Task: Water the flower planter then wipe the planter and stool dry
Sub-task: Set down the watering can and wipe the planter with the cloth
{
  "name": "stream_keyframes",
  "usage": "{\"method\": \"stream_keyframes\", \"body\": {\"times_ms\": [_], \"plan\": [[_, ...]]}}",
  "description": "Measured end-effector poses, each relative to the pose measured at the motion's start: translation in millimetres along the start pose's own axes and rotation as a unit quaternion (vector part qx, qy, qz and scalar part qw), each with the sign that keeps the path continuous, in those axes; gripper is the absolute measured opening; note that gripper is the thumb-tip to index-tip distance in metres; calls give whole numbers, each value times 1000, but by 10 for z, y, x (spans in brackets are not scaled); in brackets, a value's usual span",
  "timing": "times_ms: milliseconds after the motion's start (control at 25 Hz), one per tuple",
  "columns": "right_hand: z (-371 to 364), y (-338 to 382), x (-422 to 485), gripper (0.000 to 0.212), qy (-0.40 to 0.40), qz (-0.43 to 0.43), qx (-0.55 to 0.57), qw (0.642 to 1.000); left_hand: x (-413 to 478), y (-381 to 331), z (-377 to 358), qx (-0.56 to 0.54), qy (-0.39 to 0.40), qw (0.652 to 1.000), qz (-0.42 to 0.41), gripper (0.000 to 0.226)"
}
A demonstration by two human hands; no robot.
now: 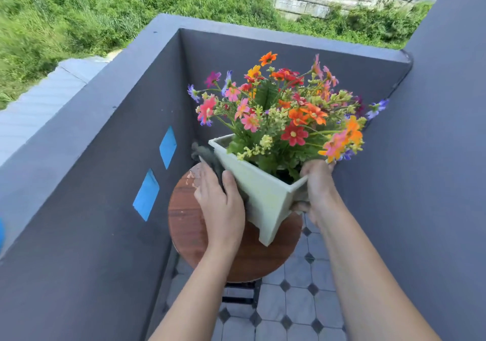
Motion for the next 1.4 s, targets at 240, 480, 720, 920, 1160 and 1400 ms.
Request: {"method": "stream_keyframes", "body": {"times_ms": [240, 480, 720, 920, 1160, 1400], "plan": [[-89, -29, 75, 77, 7, -25, 0, 1000, -479, -272, -116, -37, 24, 996, -73, 52], [-60, -90, 212, 104, 15, -20, 10, 1000, -245, 265, -203, -17, 15, 992, 128, 53], [-53, -33, 266, 98, -1, -3, -12, 1000, -526, -61, -172, -54, 44, 995, 68, 50], [-46, -85, 247, 64, 17, -26, -2, 1000, -285, -125, -196, -19, -21, 998, -49, 54], [53, -108, 246, 57, 34, -14, 17, 999, 205, 86, -10, -31, -17, 992, 121, 42], [120, -74, 99, 16, 75, -37, 24, 996, 320, -185, 142, -63, 34, 995, 70, 39]]}}
Point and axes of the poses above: each hand's wrist, its own x-axis towards the middle knuckle, its own z-axis out of the back of the hand, y = z × x, the point moved 5 cm from there along x, towards the middle knuckle, and after that the axes turned 2 degrees about y, right-handed, at the moved point
